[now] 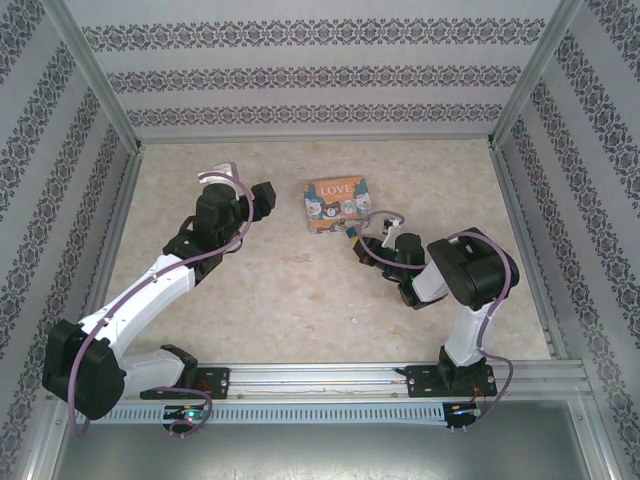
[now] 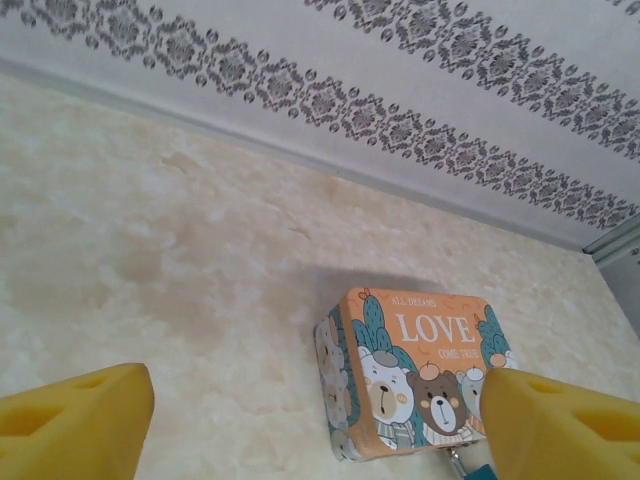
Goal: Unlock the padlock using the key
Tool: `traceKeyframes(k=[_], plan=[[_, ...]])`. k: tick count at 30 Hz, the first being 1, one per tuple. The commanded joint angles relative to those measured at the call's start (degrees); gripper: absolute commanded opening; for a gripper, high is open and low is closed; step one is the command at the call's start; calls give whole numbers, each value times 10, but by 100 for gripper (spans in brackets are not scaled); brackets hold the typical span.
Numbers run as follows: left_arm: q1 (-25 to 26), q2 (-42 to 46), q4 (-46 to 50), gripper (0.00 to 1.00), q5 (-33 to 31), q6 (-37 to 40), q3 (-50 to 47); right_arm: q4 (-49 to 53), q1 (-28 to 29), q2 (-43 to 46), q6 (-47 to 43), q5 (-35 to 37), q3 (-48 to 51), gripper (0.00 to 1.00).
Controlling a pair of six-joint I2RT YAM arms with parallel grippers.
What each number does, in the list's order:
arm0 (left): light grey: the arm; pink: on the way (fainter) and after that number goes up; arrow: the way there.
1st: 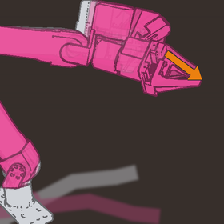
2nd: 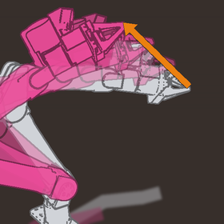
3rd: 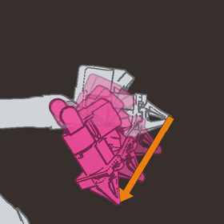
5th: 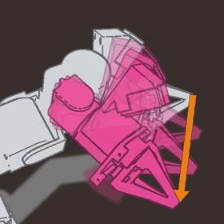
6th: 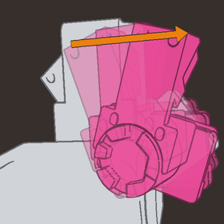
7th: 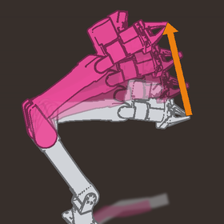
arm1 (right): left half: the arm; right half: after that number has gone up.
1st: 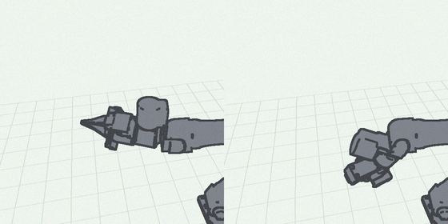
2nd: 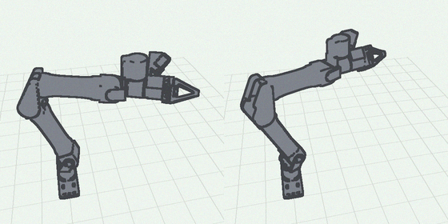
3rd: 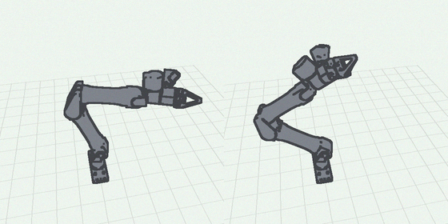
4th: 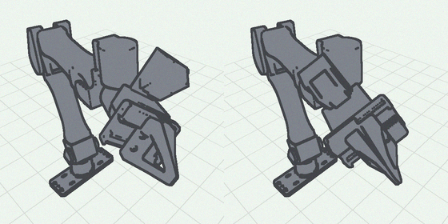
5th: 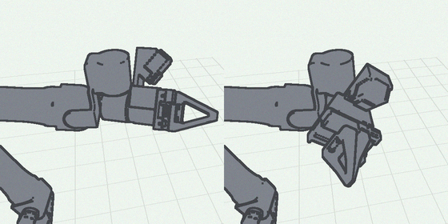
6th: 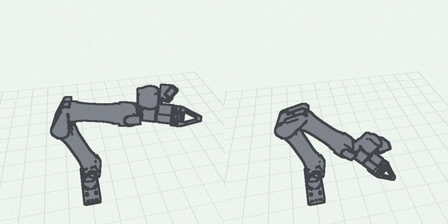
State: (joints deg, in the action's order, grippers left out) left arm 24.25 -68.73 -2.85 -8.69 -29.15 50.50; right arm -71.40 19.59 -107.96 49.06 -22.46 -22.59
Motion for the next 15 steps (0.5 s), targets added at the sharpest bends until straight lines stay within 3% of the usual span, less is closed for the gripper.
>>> traceKeyframes(k=[1, 15], plan=[[-6, 9, -31, 88, -6, 74, 14, -11, -9, -18, 55, -6, -3, 0], [-8, -1, -26, 93, -16, 88, 19, 41, -8, -25, 99, 8, -27, 0]])
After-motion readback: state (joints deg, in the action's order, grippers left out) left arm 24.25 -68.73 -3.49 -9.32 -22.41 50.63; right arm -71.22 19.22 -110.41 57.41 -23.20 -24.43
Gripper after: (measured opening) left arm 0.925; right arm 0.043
